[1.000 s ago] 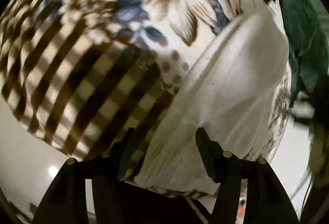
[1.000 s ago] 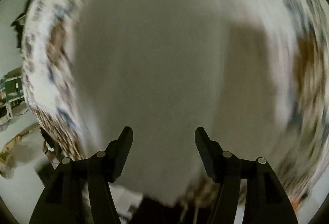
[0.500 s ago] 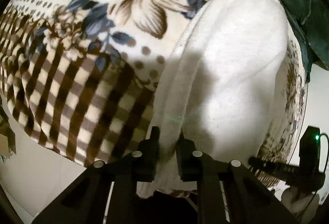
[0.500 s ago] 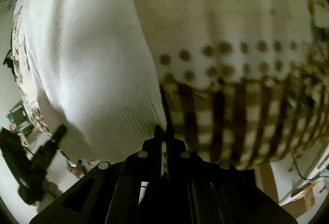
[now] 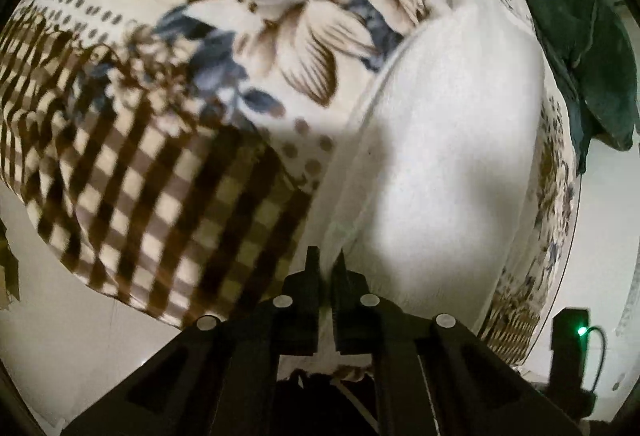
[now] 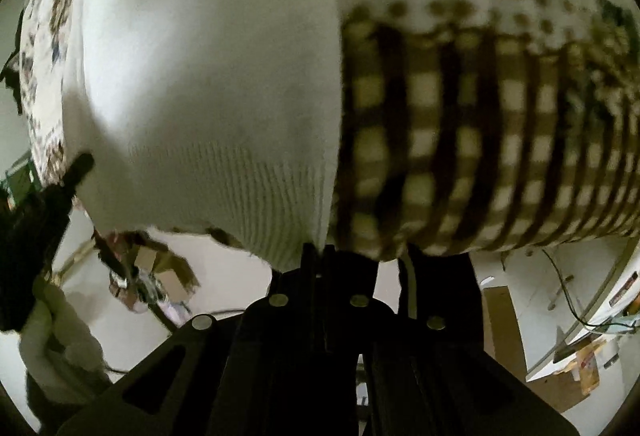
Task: Fold small clothes
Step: 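Lay the hem over the sweater body with both grippers and release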
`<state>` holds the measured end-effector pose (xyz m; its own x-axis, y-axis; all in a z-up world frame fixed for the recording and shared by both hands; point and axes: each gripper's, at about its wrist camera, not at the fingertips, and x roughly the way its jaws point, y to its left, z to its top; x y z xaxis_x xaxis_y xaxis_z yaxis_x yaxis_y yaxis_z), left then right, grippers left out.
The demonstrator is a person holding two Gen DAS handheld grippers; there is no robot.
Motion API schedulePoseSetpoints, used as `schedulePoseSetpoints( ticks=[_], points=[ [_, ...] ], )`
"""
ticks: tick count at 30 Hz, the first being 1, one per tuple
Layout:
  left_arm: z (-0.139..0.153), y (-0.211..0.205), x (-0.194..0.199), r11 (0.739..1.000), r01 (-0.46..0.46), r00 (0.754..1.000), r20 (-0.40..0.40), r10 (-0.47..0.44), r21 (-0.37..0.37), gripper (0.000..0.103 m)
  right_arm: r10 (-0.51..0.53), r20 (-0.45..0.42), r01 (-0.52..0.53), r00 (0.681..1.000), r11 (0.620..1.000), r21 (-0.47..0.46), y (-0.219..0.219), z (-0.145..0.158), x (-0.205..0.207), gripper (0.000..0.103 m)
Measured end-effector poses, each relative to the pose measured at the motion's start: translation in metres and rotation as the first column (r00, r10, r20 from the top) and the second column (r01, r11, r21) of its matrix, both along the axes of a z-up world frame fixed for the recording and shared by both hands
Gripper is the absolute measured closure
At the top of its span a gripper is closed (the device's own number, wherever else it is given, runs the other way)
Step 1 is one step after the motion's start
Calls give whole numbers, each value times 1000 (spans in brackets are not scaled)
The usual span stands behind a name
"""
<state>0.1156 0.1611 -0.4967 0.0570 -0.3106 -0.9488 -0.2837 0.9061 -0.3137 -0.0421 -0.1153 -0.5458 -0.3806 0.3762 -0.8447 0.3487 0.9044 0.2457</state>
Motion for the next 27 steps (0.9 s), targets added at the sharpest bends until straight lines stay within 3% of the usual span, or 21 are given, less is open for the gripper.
schedulePoseSetpoints(
  ticks=[7,10,12,13,14,15,17,19,24,27],
  points=[
    [-51,20,3,996,72,993,-99,-67,47,100,27,-63,-31,998,998,-62,18,-53,5,102],
    [-49,21,8,995,89,990,-110,-85,33,97,67,-84,-71,994,997,-41,27,-66,19,99],
    [-38,25,14,995,95,988,-127,-93,8,96,62,-67,-62,996,998,5,24,-59,31,94],
    [-31,27,18,996,95,987,-133,-94,-2,95,54,-57,-52,997,998,39,19,-54,36,86],
    [-22,30,23,996,92,988,-126,-93,-15,90,45,-49,-43,998,998,52,19,-49,41,69],
    [-11,34,31,996,84,990,-112,-86,-20,86,28,-26,-26,999,998,65,12,-40,46,61],
    [3,38,52,996,66,995,-68,-70,-56,58,-11,34,7,999,996,94,0,-22,58,40],
    [17,41,85,995,40,999,-4,-41,-90,47,-42,113,32,993,995,90,-12,-2,78,37],
    [22,13,199,989,55,986,165,-32,-138,46,-99,283,87,954,995,54,-35,20,147,36],
    [5,-12,265,984,82,980,191,-52,-155,47,-131,405,134,905,991,22,-48,28,204,36]
  ],
)
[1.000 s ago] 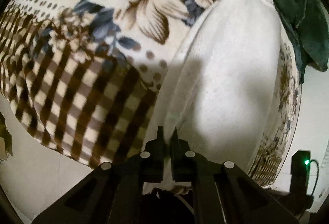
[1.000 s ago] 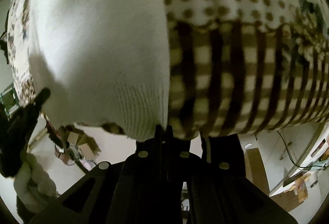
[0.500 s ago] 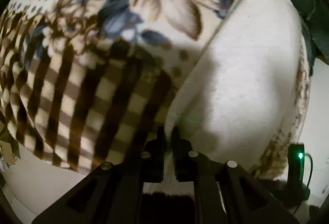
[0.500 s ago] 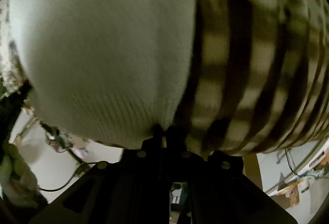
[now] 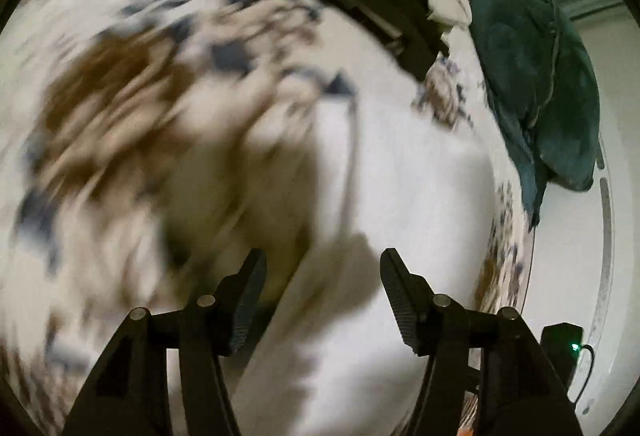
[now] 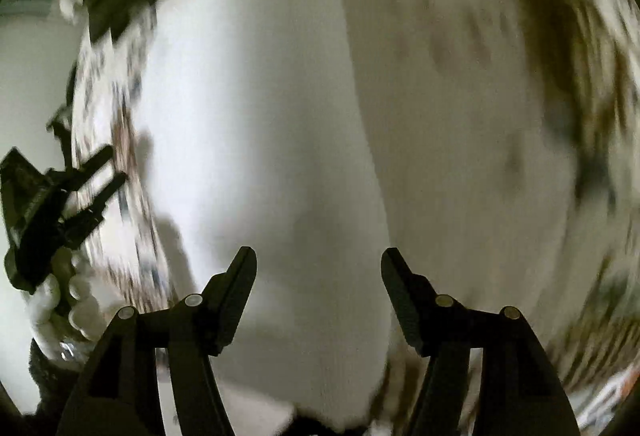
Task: Fold small clothes
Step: 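Lay the hem over the sweater body with both grippers and release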
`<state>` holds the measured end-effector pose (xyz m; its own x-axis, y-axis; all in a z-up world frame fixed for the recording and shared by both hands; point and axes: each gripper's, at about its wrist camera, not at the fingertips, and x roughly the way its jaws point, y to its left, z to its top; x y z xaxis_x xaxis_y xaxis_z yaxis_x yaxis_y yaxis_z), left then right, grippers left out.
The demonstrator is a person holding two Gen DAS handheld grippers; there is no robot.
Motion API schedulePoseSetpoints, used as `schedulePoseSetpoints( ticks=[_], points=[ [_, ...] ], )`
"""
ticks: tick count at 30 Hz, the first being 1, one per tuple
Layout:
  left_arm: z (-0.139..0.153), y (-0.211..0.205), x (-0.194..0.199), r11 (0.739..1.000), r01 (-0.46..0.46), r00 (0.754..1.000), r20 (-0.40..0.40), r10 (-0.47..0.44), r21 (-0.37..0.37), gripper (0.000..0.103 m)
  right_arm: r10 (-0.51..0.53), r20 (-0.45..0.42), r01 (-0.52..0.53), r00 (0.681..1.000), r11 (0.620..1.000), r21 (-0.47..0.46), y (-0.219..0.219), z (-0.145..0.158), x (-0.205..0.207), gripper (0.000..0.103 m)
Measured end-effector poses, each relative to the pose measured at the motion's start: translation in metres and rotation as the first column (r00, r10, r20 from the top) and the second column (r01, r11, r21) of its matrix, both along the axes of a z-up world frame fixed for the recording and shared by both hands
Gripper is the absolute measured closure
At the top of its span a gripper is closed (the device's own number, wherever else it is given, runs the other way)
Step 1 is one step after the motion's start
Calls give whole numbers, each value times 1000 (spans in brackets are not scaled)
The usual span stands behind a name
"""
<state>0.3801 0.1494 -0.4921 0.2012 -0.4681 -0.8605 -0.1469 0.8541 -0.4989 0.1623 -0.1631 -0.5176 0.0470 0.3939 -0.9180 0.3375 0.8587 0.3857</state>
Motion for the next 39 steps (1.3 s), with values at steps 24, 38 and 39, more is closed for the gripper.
schedulePoseSetpoints(
  ticks=[24,38,39],
  points=[
    [-60,-25,107,996,94,996,4,-94,-11,88,-81,69,91,994,983,-162,-60,-47,220,88],
    [-27,46,-90,981,105,972,-191,-136,-164,42,-105,-145,131,984,974,183,-77,-27,12,37],
    [-32,48,-110,981,105,964,-226,-140,-162,42,-91,-182,125,979,974,189,-72,-33,-11,37]
  ],
)
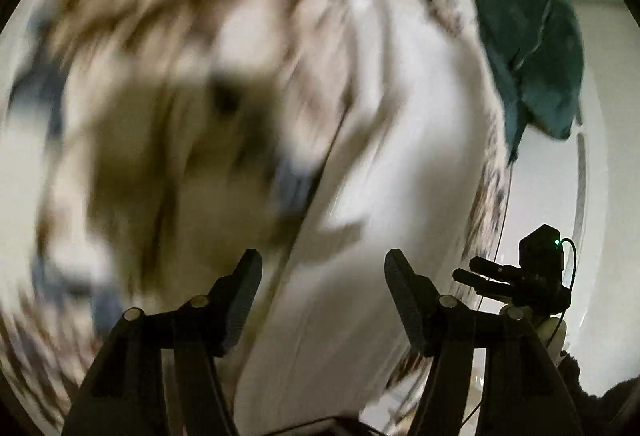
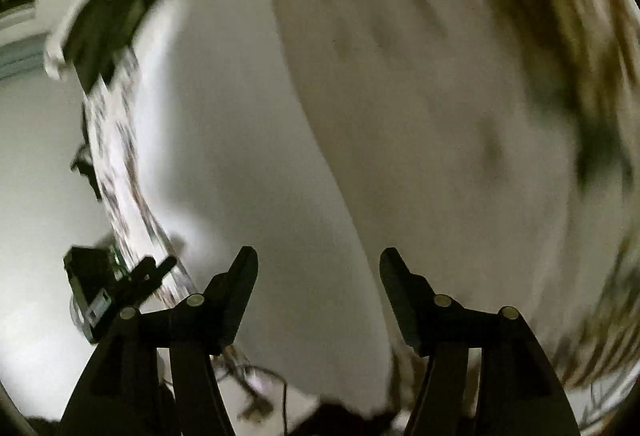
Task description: Fold small clothes
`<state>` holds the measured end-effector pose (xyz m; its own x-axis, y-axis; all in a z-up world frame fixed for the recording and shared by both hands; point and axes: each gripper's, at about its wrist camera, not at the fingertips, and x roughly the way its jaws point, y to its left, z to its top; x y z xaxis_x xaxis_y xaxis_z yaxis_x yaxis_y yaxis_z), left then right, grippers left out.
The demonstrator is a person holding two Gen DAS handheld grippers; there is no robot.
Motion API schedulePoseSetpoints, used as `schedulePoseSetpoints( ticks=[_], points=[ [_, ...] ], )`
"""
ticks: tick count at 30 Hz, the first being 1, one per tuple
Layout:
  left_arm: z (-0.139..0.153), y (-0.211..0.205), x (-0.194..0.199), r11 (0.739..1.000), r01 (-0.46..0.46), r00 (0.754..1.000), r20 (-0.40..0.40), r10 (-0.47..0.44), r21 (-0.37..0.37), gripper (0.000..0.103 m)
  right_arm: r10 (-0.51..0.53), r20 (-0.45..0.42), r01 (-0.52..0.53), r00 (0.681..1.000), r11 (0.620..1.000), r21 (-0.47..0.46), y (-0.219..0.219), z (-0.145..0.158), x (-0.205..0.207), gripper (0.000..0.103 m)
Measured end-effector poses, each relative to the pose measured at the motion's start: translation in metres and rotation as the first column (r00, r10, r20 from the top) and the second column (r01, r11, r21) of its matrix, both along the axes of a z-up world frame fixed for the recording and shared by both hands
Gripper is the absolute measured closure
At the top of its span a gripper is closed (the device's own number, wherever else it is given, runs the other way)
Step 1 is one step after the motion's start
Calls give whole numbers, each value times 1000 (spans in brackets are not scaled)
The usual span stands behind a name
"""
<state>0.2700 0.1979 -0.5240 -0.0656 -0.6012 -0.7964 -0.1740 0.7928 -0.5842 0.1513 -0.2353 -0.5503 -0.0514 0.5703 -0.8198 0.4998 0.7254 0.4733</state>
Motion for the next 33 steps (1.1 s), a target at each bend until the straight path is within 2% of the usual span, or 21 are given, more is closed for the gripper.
schedulePoseSetpoints(
  ticks=[4,7,11,17,18,19,20,22,23,29,33],
  points=[
    [-28,-3,-60,999,37,994,-104,-35,23,42,16,-131,-11,991,999,37,19,-33,-78,37],
    [-46,-13,-84,998,68,989,-132,-67,2,42,5,-163,10,987,995,94,31,-56,-115,37],
    [-51,-24,-90,997,70,994,-86,-71,-14,36,13,-145,16,989,981,193,51,-77,-145,37],
    [-41,-41,-94,995,88,995,-38,-90,-55,37,-37,-103,65,994,957,281,77,-90,-157,35],
    [-38,-45,-96,994,88,995,-32,-91,-68,40,-43,-100,70,994,957,283,79,-90,-159,35],
    [-38,-48,-98,993,89,995,-31,-92,-77,66,-50,-96,75,994,957,280,83,-89,-160,36],
    [-38,-53,-100,993,95,994,-41,-98,-76,90,-53,-87,76,995,956,284,86,-87,-160,51],
    [-33,-58,-102,994,81,995,-45,-85,-75,90,-33,-85,55,996,960,275,91,-80,-160,82],
    [-29,-59,-101,995,63,997,-44,-67,-74,90,-37,-80,57,996,960,273,92,-77,-161,88],
    [1,-43,-94,987,-61,997,-63,52,-146,91,-62,-13,64,998,956,287,86,-35,-154,91],
    [26,-41,-69,975,-101,995,-47,93,-199,90,-96,62,71,993,944,321,73,6,-120,91]
  ],
)
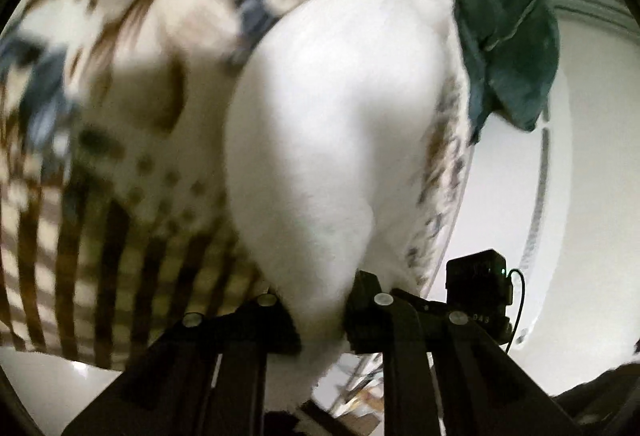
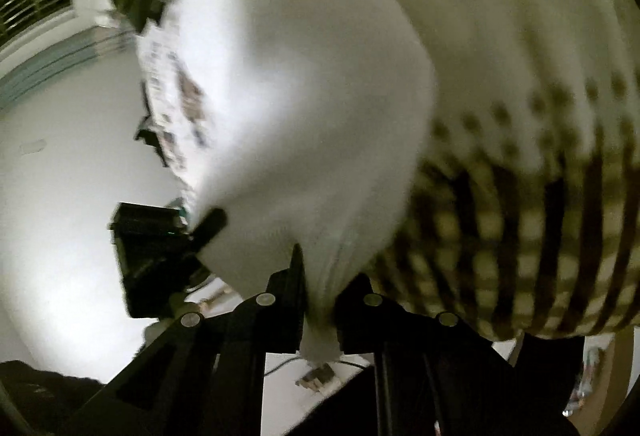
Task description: Fold small clothes
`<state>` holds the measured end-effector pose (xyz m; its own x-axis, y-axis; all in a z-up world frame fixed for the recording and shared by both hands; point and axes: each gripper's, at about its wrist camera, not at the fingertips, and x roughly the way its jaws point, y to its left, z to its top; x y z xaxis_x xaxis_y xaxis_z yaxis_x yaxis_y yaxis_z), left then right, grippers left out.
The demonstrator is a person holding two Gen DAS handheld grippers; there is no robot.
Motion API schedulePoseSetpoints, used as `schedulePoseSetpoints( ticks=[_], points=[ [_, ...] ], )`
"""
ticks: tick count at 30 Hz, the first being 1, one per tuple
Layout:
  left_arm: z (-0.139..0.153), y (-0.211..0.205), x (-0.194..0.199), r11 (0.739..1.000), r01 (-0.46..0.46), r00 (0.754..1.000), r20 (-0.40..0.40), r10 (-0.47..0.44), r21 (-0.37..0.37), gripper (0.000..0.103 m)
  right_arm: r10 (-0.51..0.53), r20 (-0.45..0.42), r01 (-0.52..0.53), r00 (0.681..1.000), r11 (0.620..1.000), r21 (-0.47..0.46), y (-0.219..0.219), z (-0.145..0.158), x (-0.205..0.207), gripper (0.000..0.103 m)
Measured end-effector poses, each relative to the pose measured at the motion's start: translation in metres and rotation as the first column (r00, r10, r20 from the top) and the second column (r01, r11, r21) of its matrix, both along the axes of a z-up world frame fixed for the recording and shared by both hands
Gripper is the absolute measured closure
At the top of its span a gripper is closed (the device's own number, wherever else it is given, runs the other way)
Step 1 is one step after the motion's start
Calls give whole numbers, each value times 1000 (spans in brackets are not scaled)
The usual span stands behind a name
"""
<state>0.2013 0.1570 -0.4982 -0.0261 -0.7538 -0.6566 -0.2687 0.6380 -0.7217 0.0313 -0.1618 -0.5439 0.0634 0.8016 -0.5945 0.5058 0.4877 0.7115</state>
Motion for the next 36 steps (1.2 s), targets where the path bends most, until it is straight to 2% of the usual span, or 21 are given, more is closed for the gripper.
schedulePoseSetpoints(
  ticks=[3,6,10,12,14,15,17,18,20,22,24,27,29,32,33,34,35,36],
  points=[
    [10,-2,43,996,-76,997,16,77,-56,90,-21,73,20,997,1000,13,-4,27,45,91],
    [14,-15,105,984,-147,988,27,150,-96,88,-53,142,52,989,999,6,-19,46,107,91],
    [21,-39,191,982,-145,978,130,160,-120,85,-115,215,126,970,991,-39,-47,59,200,91],
    [23,-51,236,983,-135,975,159,154,-123,74,-163,231,178,959,983,-46,-64,56,256,91],
    [20,-44,267,980,-134,970,181,160,-147,50,-208,237,229,949,971,-65,-74,56,301,86],
    [19,-46,284,977,-147,966,188,175,-157,44,-235,243,256,941,965,-58,-81,55,321,85],
    [16,-39,296,966,-185,957,192,219,-181,41,-261,250,277,933,960,-31,-94,52,349,64],
    [17,-32,296,958,-202,950,199,242,-202,39,-278,269,294,922,956,-19,-98,55,354,58],
    [21,-15,294,953,-232,933,233,275,-194,35,-302,303,316,904,949,4,-109,66,353,39],
    [24,-1,284,960,-238,926,265,270,-148,35,-294,325,309,899,951,5,-113,70,346,37],
    [22,5,275,973,-227,930,288,230,-43,34,-243,333,280,911,958,-67,-119,73,327,37],
    [13,-3,272,980,-135,945,317,84,144,34,-154,303,221,940,954,-201,-118,63,313,37],
    [6,-16,276,971,-72,947,320,-5,228,34,-109,264,179,958,949,-259,-115,48,307,37],
    [-6,-44,283,935,34,937,313,-152,354,35,-42,241,121,970,939,-323,-105,34,309,37],
    [-9,-54,284,929,63,930,317,-188,365,37,-16,244,102,970,933,-346,-101,33,311,37],
    [-11,-63,286,920,84,921,323,-219,384,43,10,248,84,969,927,-366,-96,30,317,37],
    [-11,-74,287,905,105,907,334,-257,411,70,45,254,62,966,915,-398,-90,29,321,41],
    [-11,-82,286,889,123,895,339,-292,442,88,91,263,36,960,897,-440,-83,30,325,48]
  ],
)
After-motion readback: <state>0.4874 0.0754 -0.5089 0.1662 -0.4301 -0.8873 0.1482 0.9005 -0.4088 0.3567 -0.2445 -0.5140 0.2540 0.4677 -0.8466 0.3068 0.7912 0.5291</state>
